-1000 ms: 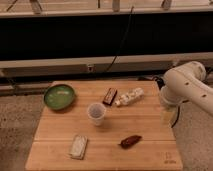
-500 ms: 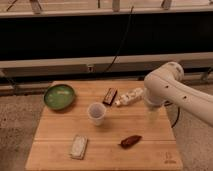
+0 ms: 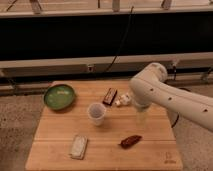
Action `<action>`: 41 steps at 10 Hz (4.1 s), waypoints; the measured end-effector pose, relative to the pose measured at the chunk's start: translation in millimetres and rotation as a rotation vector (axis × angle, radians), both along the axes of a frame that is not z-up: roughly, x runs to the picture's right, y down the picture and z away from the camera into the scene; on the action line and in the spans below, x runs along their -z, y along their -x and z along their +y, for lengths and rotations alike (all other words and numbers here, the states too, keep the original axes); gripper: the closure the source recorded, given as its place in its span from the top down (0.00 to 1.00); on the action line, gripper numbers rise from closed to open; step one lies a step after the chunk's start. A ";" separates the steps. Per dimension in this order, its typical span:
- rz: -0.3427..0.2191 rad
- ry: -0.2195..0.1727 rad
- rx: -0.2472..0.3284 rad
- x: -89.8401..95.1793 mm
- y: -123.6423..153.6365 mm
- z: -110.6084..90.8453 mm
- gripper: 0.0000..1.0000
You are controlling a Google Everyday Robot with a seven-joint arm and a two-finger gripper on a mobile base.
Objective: Place the ceramic cup in the ceramic bowl
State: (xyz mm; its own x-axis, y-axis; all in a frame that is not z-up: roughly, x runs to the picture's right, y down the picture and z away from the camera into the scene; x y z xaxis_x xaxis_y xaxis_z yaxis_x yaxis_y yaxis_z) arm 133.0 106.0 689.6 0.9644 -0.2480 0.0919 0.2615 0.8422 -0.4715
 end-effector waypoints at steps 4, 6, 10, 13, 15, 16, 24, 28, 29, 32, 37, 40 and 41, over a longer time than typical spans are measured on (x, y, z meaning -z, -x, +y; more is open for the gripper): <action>-0.046 0.016 0.078 -4.4 21.8 11.0 0.80; -0.078 0.033 0.110 -9.4 42.9 20.2 0.80; -0.126 0.056 0.170 -10.5 64.7 31.4 0.80; -0.164 0.086 0.221 -13.3 85.2 40.7 0.80; -0.185 0.097 0.250 -17.5 92.1 43.5 0.80; -0.192 0.102 0.262 -19.5 93.2 44.7 0.80; -0.269 0.126 0.340 -44.7 117.4 61.8 0.80; -0.295 0.129 0.354 -54.9 124.4 63.4 0.80; -0.300 0.131 0.356 -56.1 124.8 63.8 0.80; -0.319 0.136 0.360 -61.9 126.4 67.0 0.80; -0.337 0.140 0.372 -65.9 129.8 69.1 0.80; -0.350 0.144 0.373 -67.3 132.2 70.1 0.80; -0.355 0.146 0.375 -67.7 133.8 70.3 0.80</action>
